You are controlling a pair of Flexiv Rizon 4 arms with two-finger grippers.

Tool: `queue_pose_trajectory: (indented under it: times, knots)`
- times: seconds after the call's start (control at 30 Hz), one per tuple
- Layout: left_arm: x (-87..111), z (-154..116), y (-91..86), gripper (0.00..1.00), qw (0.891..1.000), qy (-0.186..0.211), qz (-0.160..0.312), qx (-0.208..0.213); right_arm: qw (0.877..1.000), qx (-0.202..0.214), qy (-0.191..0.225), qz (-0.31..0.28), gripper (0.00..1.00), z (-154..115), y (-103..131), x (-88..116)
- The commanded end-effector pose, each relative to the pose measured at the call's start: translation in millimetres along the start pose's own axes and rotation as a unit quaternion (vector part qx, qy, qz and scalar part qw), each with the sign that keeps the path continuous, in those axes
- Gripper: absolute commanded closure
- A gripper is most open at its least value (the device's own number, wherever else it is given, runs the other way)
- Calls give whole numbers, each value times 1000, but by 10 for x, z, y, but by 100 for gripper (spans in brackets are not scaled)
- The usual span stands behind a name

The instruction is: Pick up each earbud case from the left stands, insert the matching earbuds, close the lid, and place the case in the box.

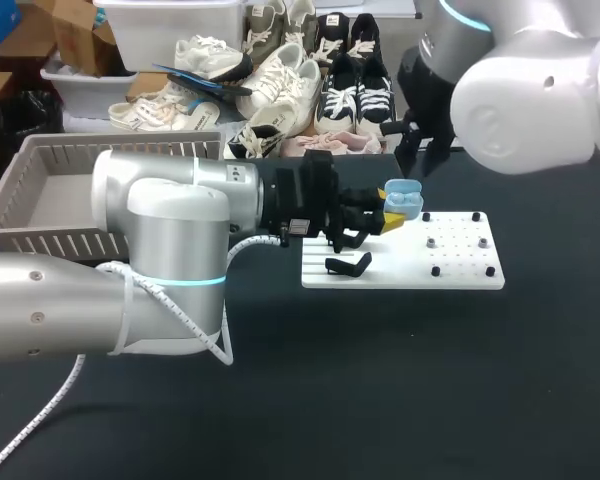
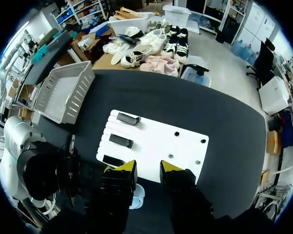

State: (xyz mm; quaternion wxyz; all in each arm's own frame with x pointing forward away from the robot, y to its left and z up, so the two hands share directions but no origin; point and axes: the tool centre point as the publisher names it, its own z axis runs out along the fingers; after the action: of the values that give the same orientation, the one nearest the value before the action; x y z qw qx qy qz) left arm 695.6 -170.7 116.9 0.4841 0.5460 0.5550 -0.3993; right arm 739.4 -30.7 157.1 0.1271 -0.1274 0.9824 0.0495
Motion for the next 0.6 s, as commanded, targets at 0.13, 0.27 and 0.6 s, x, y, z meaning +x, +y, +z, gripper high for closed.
queue_pose_trajectory:
  times: [0.13, 0.27, 0.6]
  knots:
    - [9, 1, -6, 100, 1000, -2, 1, -2, 1000, 0, -11, 3, 72, -71, -10, 126]
    - [9, 1, -6, 100, 1000, -2, 1, -2, 1000, -3, -12, 2, 72, -106, 22, 168]
    - [9, 1, -6, 100, 1000, -2, 1, -2, 1000, -11, -19, 2, 73, -196, 70, 266]
